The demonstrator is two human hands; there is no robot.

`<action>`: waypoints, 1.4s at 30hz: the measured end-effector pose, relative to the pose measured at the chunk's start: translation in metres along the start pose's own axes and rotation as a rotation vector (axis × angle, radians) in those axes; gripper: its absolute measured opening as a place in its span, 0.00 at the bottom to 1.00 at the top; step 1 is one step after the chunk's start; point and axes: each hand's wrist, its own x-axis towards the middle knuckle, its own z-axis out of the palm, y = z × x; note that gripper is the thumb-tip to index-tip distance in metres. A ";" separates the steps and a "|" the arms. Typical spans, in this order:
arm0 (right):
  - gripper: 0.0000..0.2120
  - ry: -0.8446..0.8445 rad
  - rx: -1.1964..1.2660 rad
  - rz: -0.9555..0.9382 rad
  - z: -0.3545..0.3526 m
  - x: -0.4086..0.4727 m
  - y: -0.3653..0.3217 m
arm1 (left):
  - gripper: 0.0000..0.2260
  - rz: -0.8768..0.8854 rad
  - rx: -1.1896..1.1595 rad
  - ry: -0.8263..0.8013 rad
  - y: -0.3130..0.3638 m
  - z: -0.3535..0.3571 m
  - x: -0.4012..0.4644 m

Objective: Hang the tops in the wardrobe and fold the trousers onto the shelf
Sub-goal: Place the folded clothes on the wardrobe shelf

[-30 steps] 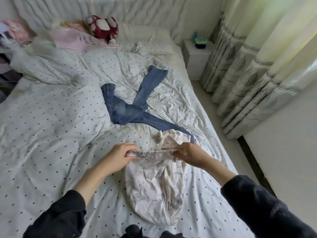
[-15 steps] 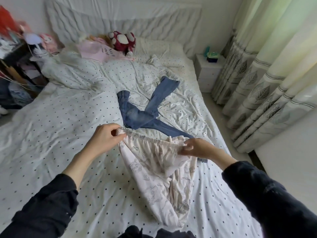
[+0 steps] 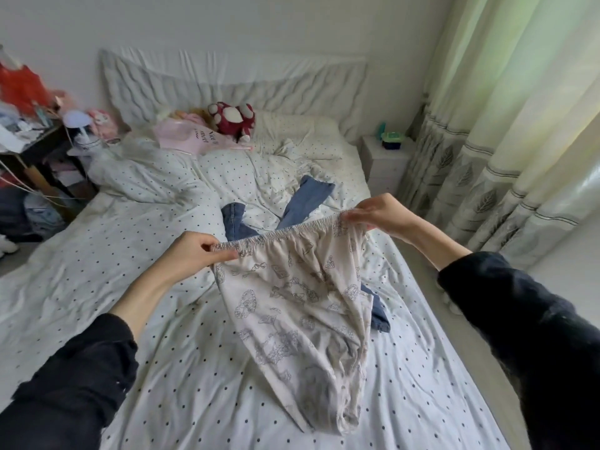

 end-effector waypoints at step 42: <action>0.18 0.873 0.220 -0.202 -0.252 0.009 -0.178 | 0.10 0.601 -0.002 0.633 0.308 -0.154 0.071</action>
